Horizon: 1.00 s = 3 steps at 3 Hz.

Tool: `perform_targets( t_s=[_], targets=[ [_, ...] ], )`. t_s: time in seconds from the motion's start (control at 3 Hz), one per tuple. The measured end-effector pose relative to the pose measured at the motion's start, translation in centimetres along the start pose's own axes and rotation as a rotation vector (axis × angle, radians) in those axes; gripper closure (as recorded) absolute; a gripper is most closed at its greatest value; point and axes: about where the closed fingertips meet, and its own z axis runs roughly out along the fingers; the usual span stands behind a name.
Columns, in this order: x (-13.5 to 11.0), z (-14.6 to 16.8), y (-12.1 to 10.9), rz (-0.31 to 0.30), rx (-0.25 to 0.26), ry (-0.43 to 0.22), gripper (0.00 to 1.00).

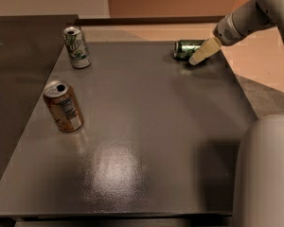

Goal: Pick green can

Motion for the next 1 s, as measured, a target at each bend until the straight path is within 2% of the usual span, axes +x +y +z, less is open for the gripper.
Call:
perform_targets(
  t_s=[0.33,0.67,1.0],
  targets=[
    [0.02,0.30,0.41,-0.022,-0.030,0.009,0.20],
    [0.09,0.38,0.60,-0.043,-0.043,0.013,0.44],
    [0.14,0.45,0.68,-0.060,-0.054,0.017,0.90]
  ],
)
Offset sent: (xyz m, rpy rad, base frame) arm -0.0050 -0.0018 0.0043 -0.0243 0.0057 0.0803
